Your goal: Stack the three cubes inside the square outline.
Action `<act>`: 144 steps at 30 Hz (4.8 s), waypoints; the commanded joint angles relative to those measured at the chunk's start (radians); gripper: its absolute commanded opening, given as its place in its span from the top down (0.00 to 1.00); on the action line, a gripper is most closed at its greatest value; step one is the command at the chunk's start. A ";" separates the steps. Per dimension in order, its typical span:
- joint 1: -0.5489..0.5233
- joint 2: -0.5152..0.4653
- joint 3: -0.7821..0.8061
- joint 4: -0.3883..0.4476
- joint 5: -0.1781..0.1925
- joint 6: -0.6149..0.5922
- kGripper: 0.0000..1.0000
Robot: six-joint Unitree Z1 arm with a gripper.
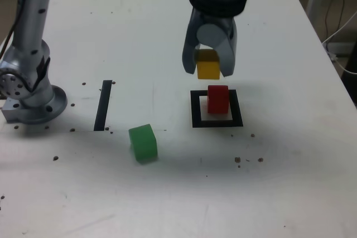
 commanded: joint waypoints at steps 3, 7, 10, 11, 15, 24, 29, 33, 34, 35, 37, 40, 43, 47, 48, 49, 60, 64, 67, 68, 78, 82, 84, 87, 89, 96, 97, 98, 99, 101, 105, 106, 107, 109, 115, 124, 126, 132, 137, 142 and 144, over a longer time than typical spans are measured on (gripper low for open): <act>-0.007 0.013 0.004 -0.010 0.014 -0.014 0.94; -0.013 0.020 0.005 -0.019 0.019 -0.023 0.94; -0.017 0.025 0.007 -0.025 0.020 -0.029 0.94; -0.019 0.027 0.008 -0.028 0.020 -0.031 0.94; -0.029 0.037 0.017 -0.049 0.019 -0.043 0.94; -0.049 0.052 0.028 -0.086 0.017 -0.070 0.94; -0.049 0.049 0.024 -0.086 0.026 -0.071 0.93; -0.049 0.049 0.025 -0.088 0.038 -0.071 0.93; -0.049 0.050 0.026 -0.088 0.039 -0.071 0.92; -0.048 0.051 0.027 -0.089 0.040 -0.071 0.92; -0.048 0.054 0.028 -0.089 0.040 -0.071 0.90; -0.048 0.059 0.032 -0.097 0.034 -0.071 0.89; -0.047 0.060 0.037 -0.108 0.032 -0.071 0.88; -0.046 0.060 0.047 -0.124 0.031 -0.073 0.88; -0.045 0.060 0.050 -0.128 0.031 -0.073 0.88; -0.045 0.061 0.053 -0.133 0.031 -0.074 0.87; -0.045 0.061 0.086 -0.137 0.026 -0.083 0.55; -0.045 0.058 0.090 -0.138 0.022 -0.081 0.34; -0.045 0.054 0.092 -0.140 0.023 -0.079 0.20; -0.045 0.052 0.093 -0.140 0.024 -0.079 0.16; -0.045 0.046 0.096 -0.138 0.030 -0.079 0.01; -0.045 0.036 0.095 -0.132 0.033 -0.078 0.01; -0.045 0.028 0.095 -0.123 0.035 -0.077 0.01; -0.047 0.000 0.100 -0.099 0.038 -0.076 0.01; -0.052 -0.032 0.112 -0.079 0.035 -0.076 0.01; -0.125 -0.194 0.232 -0.027 0.009 -0.123 0.01; -0.143 -0.214 0.253 -0.021 0.006 -0.142 0.01; -0.161 -0.232 0.274 -0.015 0.003 -0.165 0.01; -0.181 -0.248 0.296 -0.010 -0.003 -0.192 0.01; -0.222 -0.275 0.340 -0.004 -0.020 -0.260 0.01; -0.303 -0.307 0.416 -0.034 -0.069 -0.422 0.01; -0.322 -0.311 0.434 -0.053 -0.081 -0.462 0.01; -0.341 -0.315 0.452 -0.078 -0.091 -0.502 0.01; -0.378 -0.318 0.490 -0.142 -0.108 -0.578 0.01; -0.449 -0.305 0.606 -0.302 -0.144 -0.767 0.01; -0.447 -0.265 0.634 -0.344 -0.173 -0.828 0.02; -0.442 -0.249 0.640 -0.364 -0.177 -0.830 0.03; -0.417 -0.203 0.665 -0.423 -0.185 -0.825 0.08; -0.382 -0.180 0.666 -0.429 -0.187 -0.791 0.18; -0.353 -0.171 0.653 -0.417 -0.198 -0.748 0.41; -0.351 -0.172 0.651 -0.419 -0.200 -0.746 0.50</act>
